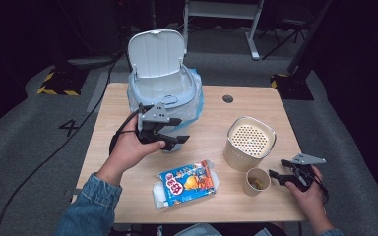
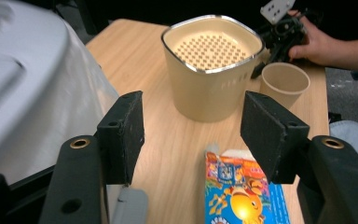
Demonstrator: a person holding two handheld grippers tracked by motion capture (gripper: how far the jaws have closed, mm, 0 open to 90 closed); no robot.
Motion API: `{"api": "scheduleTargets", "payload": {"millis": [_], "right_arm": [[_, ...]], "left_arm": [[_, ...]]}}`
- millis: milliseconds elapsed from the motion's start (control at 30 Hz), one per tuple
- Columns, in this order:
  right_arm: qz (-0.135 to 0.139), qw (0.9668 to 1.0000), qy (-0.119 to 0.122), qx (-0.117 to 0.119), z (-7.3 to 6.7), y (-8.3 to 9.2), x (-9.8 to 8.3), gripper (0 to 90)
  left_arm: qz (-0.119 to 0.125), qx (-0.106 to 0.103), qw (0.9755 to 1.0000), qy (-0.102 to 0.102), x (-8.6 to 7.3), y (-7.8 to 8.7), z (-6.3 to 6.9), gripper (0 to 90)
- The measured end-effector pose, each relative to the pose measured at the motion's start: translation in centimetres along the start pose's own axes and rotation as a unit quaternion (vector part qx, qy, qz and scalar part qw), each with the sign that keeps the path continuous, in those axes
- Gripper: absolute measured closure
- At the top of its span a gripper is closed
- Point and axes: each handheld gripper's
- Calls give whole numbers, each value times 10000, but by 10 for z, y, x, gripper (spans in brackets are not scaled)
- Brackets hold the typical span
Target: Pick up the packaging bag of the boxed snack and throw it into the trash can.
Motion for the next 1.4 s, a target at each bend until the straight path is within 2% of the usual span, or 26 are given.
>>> {"api": "scheduleTargets", "payload": {"millis": [167, 300, 433, 767, 900, 1033, 1133, 1267, 1333, 1400], "right_arm": [[-1, 10000, 1, -1, 0, 0, 0, 256], [0, 10000, -1, -2, 0, 0, 0, 256], [0, 10000, 1, -2, 0, 0, 0, 256], [0, 10000, 0, -2, 0, 0, 0, 256], [0, 10000, 1, -2, 0, 0, 0, 256], [0, 10000, 1, -1, 0, 0, 0, 256], [1, 10000, -2, -1, 0, 0, 0, 256], [1, 10000, -2, 0, 0, 0, 0, 256], [1, 10000, -3, 0, 0, 0, 0, 256], [1, 10000, -2, -1, 0, 0, 0, 256]], "left_arm": [[-184, 8, 9996, 215, -30, -16, 0, 405], [-118, -98, 9990, 427, -54, -30, -1, 400], [-197, -244, 9976, 615, -72, -42, -2, 419], [-664, -560, 9942, 635, -100, -75, 1, 465], [-935, -646, 9913, 663, -108, -88, 1, 487], [-1025, -790, 9888, 744, -114, -96, 2, 493], [-1189, -803, 9869, 740, -118, -99, 1, 496], [-1323, -931, 9825, 927, -122, -102, 1, 499], [-1399, -952, 9809, 959, -122, -102, 2, 512], [-1486, -1025, 9782, 1026, -123, -103, 2, 561]]}}
Point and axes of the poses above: each handheld gripper's, and its own axes: y roughly backward along the jaws, x roughly out of its top, z roughly to its right, and after that the axes turned 4 degrees about z, right-handed
